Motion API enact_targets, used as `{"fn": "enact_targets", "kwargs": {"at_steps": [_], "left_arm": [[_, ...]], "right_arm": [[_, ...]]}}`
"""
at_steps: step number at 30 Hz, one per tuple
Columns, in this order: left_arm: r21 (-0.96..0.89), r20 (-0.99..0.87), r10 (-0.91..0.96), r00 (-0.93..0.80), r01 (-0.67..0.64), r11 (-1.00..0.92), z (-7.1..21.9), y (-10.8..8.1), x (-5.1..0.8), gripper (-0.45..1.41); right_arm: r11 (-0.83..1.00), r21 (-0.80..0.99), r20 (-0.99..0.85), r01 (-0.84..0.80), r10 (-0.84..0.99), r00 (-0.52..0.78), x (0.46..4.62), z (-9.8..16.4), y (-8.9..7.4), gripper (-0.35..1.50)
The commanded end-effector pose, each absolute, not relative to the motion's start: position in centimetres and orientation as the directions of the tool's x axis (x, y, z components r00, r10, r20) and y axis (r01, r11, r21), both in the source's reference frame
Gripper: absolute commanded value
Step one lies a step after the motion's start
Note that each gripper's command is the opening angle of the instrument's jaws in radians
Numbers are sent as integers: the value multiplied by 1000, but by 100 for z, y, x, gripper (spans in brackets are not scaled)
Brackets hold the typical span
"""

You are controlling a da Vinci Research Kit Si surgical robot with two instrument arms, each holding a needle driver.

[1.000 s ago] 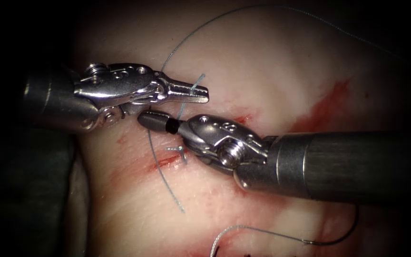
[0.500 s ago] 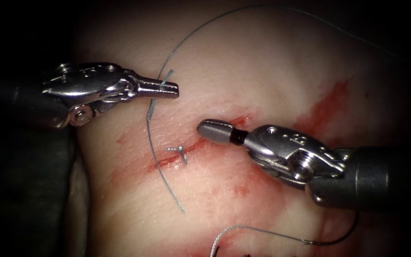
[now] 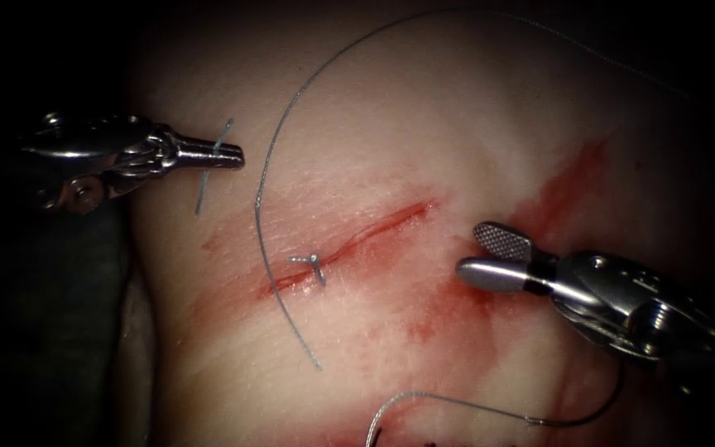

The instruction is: Wound Closure

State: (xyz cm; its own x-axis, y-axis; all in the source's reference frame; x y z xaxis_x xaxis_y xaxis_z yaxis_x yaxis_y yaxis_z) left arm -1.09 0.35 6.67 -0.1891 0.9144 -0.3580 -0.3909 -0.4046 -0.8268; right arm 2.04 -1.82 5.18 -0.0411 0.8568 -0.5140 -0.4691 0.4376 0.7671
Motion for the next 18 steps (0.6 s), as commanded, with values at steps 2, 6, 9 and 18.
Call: {"fn": "enact_targets", "kwargs": {"at_steps": [2,6,9,18], "left_arm": [[-812,-337,922,-188,-438,-386,684,31,-110,-45],[-808,-335,927,-167,-455,-374,697,34,-106,-18],[-798,-351,921,-166,-462,-387,702,37,-106,86],[-756,-383,884,-268,-460,-467,701,43,-117,140]], "right_arm": [[437,770,-512,-466,858,-41,214,519,-185,79],[437,770,-512,-464,858,-40,216,518,-186,89],[437,770,-512,-465,858,-41,217,518,-186,98],[438,770,-512,-465,858,-40,217,518,-187,106]]}}
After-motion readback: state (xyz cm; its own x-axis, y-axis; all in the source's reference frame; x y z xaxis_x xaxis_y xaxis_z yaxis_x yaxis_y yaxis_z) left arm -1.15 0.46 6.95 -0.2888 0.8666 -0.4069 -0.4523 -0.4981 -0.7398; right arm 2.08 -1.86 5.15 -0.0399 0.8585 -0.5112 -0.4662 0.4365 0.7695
